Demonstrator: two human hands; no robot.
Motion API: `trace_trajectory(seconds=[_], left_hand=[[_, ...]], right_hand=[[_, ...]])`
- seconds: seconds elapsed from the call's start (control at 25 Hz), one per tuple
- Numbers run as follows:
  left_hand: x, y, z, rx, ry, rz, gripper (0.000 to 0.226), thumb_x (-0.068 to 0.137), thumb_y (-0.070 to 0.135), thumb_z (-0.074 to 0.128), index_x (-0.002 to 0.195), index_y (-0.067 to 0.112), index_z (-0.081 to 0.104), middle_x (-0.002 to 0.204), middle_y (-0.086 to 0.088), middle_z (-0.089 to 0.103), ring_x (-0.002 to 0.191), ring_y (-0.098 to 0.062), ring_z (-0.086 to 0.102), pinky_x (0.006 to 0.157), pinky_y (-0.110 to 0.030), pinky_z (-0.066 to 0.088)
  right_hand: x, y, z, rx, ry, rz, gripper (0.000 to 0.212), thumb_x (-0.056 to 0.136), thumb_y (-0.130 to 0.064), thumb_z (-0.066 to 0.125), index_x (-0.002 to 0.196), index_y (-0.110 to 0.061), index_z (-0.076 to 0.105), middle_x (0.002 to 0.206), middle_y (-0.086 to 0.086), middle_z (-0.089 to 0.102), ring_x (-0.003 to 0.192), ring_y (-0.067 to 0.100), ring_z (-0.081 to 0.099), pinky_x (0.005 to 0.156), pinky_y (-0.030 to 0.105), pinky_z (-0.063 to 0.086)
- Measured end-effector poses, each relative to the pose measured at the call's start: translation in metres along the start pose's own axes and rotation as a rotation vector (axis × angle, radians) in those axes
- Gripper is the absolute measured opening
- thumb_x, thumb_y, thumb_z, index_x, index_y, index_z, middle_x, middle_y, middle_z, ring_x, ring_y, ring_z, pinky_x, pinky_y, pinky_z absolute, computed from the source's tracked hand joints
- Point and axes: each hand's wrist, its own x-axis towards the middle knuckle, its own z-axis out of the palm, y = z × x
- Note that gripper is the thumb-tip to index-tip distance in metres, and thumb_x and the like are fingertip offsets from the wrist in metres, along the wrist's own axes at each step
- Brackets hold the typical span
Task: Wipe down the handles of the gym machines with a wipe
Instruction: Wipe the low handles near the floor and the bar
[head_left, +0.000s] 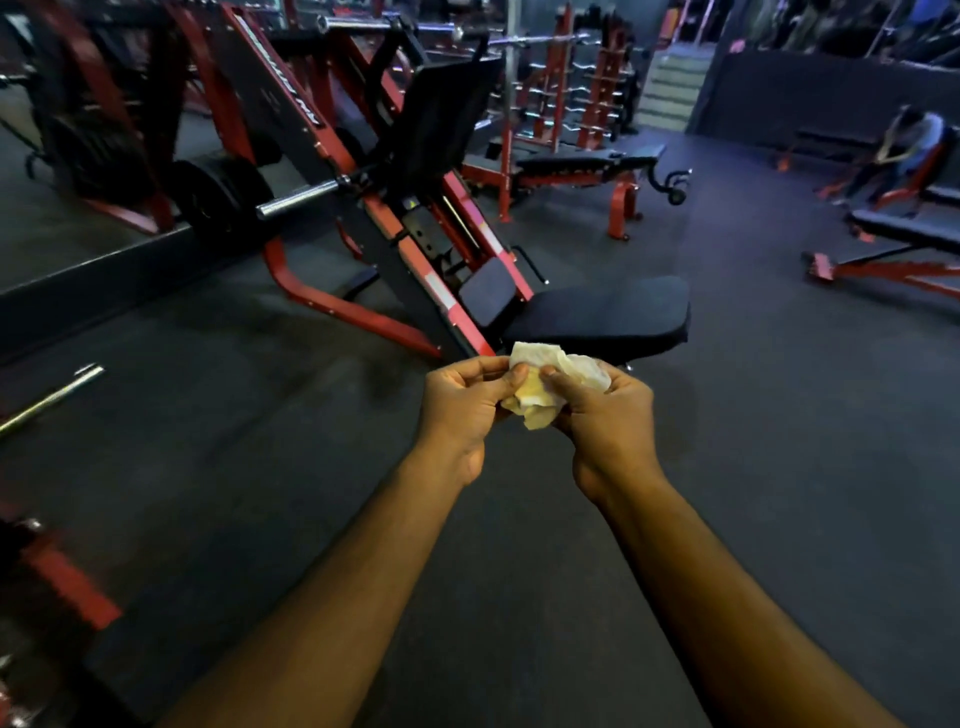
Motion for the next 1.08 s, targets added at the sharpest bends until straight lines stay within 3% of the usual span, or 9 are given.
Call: trace_trajectory(seconds=[0.2,0.32,0.52,0.68,0.84,1.0,1.08], left_hand=[[0.115,-0.02,0.033,0.009,0.119,-0.031,0.021,0.087,0.001,0.069,0.107,-0.006,0.07,0.103,-0.022,0.072,0.09,-0.028,0.07,0.087,-0.044,0.059],[0.195,-0.034,0.035,0.022,0.148,-0.049,0.02,0.089,0.004,0.068,0.108,-0.002,0.071,0.103,-0.019,0.073,0.091,-0.026,0.071,0.088,-0.044,0.059],[0.361,-0.045,0.025,0.054,0.139,-0.069,0.008,0.09,0.011,0.068,0.092,0.013,0.075,0.092,-0.012,0.075,0.087,-0.031,0.066,0.085,-0.048,0.05],[0.478,-0.042,0.013,0.08,0.134,-0.147,0.006,0.085,0.008,0.073,0.091,0.01,0.076,0.092,-0.018,0.073,0.085,-0.03,0.063,0.083,-0.046,0.045],[0.584,-0.048,0.003,0.141,0.159,-0.229,0.014,0.084,-0.002,0.071,0.079,0.011,0.075,0.079,-0.013,0.073,0.081,-0.03,0.062,0.079,-0.042,0.046],[0.69,-0.07,-0.009,0.164,0.199,-0.313,0.014,0.084,-0.008,0.069,0.081,0.005,0.07,0.076,-0.009,0.07,0.07,-0.017,0.065,0.061,-0.02,0.054],[0.751,-0.085,-0.019,0.193,0.238,-0.345,0.01,0.085,-0.008,0.068,0.084,0.002,0.071,0.075,-0.008,0.07,0.066,-0.012,0.066,0.057,-0.016,0.053]], right_hand=[[0.131,0.014,-0.001,-0.102,-0.117,0.034,0.012,0.087,-0.003,0.07,0.099,-0.003,0.068,0.092,0.014,0.074,0.085,0.029,0.073,0.07,0.04,0.06],[0.209,0.034,0.012,-0.142,-0.187,0.036,0.016,0.083,-0.006,0.073,0.099,-0.009,0.069,0.094,0.01,0.074,0.088,0.026,0.073,0.074,0.041,0.06],[0.364,0.073,0.065,-0.176,-0.218,0.067,0.019,0.081,-0.009,0.076,0.1,-0.008,0.072,0.096,0.011,0.075,0.092,0.027,0.072,0.079,0.046,0.06],[0.476,0.098,0.108,-0.162,-0.161,0.165,0.014,0.083,-0.008,0.074,0.097,-0.006,0.075,0.093,0.013,0.076,0.092,0.028,0.072,0.08,0.044,0.059],[0.57,0.134,0.144,-0.189,-0.06,0.227,0.012,0.084,-0.003,0.071,0.095,0.0,0.07,0.087,0.016,0.073,0.076,0.023,0.068,0.066,0.035,0.056],[0.665,0.186,0.171,-0.244,-0.128,0.24,0.017,0.087,-0.002,0.067,0.097,-0.015,0.072,0.092,0.008,0.075,0.086,0.024,0.072,0.077,0.041,0.059],[0.72,0.217,0.185,-0.279,-0.193,0.255,0.023,0.089,-0.003,0.063,0.105,-0.017,0.074,0.099,0.004,0.076,0.093,0.021,0.072,0.082,0.039,0.059]])
